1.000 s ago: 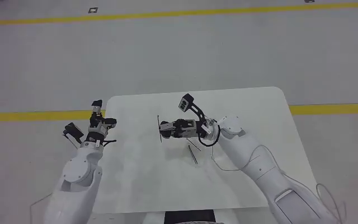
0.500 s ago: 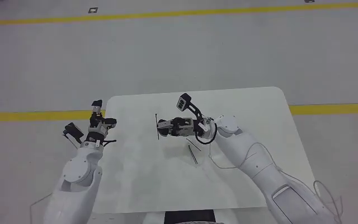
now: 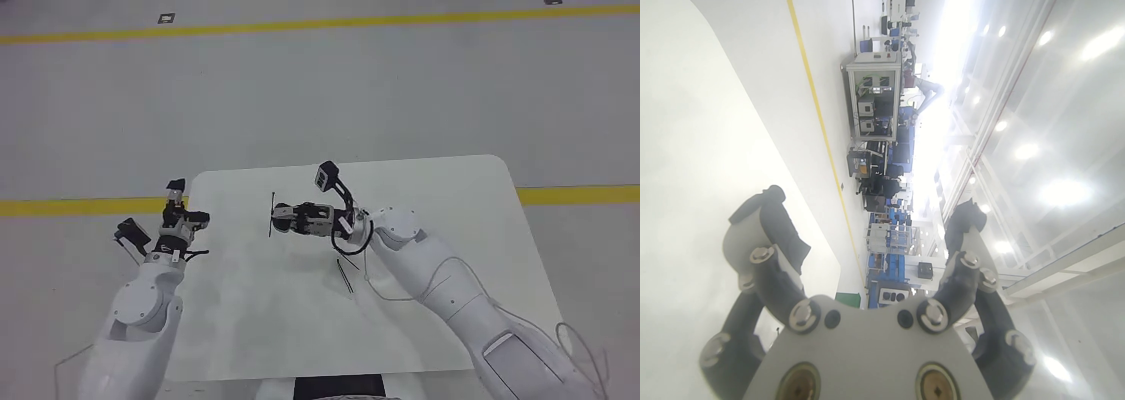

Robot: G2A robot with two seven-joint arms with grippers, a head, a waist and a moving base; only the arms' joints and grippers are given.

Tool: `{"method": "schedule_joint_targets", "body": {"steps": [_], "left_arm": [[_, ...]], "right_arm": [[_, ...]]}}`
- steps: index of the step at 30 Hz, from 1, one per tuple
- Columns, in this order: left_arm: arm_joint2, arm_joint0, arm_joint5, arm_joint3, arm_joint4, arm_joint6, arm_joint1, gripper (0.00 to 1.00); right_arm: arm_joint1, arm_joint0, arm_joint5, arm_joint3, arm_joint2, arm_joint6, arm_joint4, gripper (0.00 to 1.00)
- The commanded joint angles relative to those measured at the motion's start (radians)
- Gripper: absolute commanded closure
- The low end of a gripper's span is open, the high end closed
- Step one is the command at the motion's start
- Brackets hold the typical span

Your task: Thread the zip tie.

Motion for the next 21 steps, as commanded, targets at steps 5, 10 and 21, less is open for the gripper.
{"method": "schedule_joint_targets", "body": {"steps": [5, 10, 21], "left_arm": [[-0.029, -0.006, -0.033, 0.023, 0.028, 0.008, 0.000, 0.00], [-0.028, -0.009, -0.054, 0.025, 0.008, 0.012, -0.003, 0.00], [-0.023, -0.010, -0.173, 0.027, 0.252, -0.050, 0.008, 0.00]], "right_arm": [[-0.012, 0.033, -0.015, 0.038, -0.007, -0.066, -0.032, 1.00], [-0.017, 0.049, -0.025, 0.061, -0.012, -0.071, -0.044, 1.00], [-0.022, 0.038, 0.039, 0.016, -0.019, -0.174, -0.085, 1.00]]}}
